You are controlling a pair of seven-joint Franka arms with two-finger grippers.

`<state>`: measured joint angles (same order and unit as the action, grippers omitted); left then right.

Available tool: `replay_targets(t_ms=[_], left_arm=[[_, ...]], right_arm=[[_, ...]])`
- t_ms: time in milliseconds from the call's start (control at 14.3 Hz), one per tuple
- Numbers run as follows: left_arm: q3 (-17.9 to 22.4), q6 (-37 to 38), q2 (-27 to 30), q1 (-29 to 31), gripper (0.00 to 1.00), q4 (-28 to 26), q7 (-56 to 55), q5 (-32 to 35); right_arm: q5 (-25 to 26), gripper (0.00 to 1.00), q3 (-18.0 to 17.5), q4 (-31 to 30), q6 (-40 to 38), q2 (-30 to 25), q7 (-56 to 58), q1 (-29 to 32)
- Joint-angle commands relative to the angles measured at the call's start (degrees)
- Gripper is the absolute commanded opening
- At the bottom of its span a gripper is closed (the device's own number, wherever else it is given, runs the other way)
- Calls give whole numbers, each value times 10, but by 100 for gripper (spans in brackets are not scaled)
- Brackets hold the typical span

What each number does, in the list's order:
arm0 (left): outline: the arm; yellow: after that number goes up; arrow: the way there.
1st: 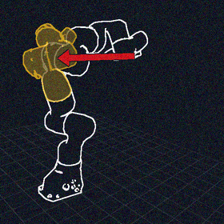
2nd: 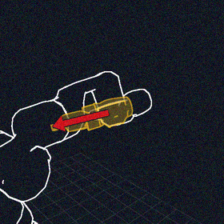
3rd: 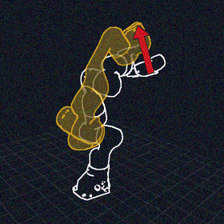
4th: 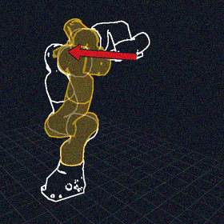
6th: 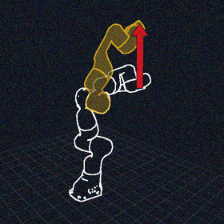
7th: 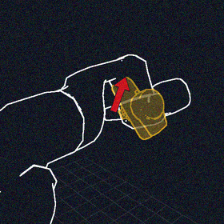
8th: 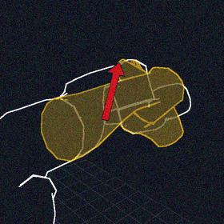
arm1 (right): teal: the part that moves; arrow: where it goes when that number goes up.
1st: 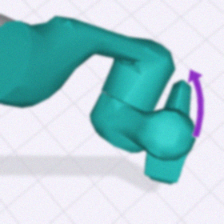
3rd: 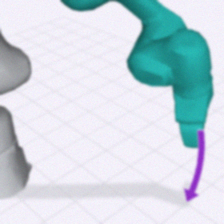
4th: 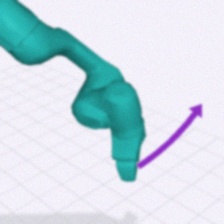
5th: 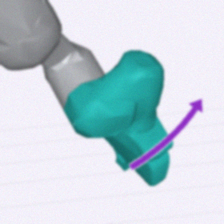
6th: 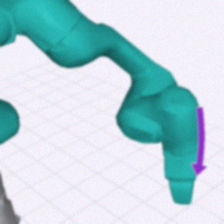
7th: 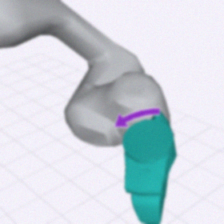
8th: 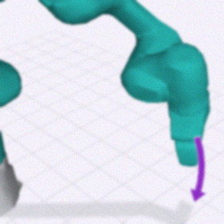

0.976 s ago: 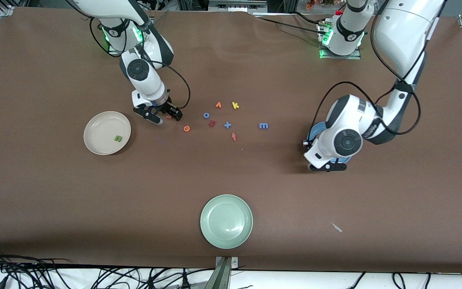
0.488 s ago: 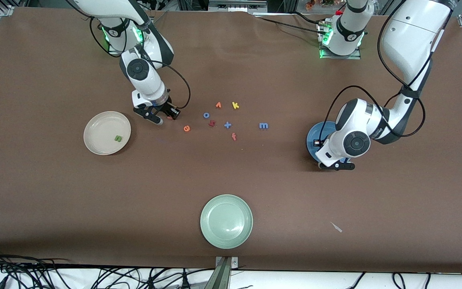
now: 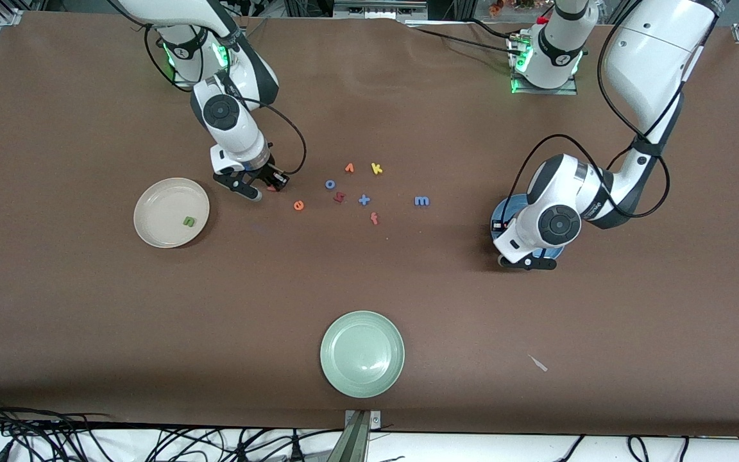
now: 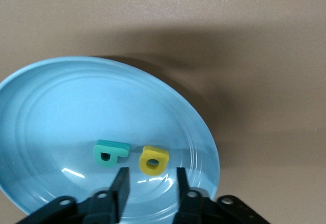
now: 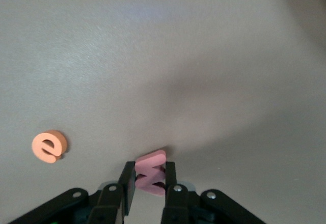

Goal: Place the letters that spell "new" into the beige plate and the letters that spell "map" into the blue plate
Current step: 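Drop the yellow letter into the blue plate while the right grasps pink, then place the pink letter in the cream plate while the left reaches blue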

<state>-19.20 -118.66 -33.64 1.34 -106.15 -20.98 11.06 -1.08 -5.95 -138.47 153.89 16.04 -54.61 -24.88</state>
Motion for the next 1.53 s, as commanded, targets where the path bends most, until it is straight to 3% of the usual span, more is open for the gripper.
replay_targets(t_ms=[0, 209, 418, 697, 767, 906, 976, 1046, 1185, 1324, 1464], left_arm=[[-9, 0, 10, 2, 100, -1, -1, 9], [-33, 22, 41, 5, 100, -2, -26, 5], [-91, 38, 52, 5, 100, 1, -142, -17], [-137, 25, 41, -1, 100, -4, -356, -17], [-140, 10, 37, -10, 100, -8, -402, -17], [-140, -15, 31, -38, 100, -13, -489, -17], [-140, -32, 25, -42, 100, -16, -564, -18], [-141, -54, 22, -49, 100, -20, -651, -18], [-138, -94, 12, -86, 100, -35, -771, -10], [-138, -150, 12, -84, 100, -64, -838, -4], [-137, -184, 14, -83, 100, -88, -890, -3]], right_arm=[[3, 6, 45, 17, -75, -36, 103, -2], [3, 6, 114, 20, -116, -54, 261, -2], [3, 6, 156, 20, -117, -55, 376, -1], [4, 8, 206, 28, -116, -39, 526, 5], [4, 13, 212, 33, -116, -34, 548, 5], [4, 37, 217, 40, -116, -28, 569, 6], [1, 79, 217, 43, -116, -29, 562, 6], [0, 100, 217, 49, -118, -29, 561, 6], [-4, 100, 213, 70, -160, -34, 558, 4], [-6, 100, 205, 112, -236, -33, 510, -2], [-7, 100, 165, 142, -261, -29, 439, -3]])
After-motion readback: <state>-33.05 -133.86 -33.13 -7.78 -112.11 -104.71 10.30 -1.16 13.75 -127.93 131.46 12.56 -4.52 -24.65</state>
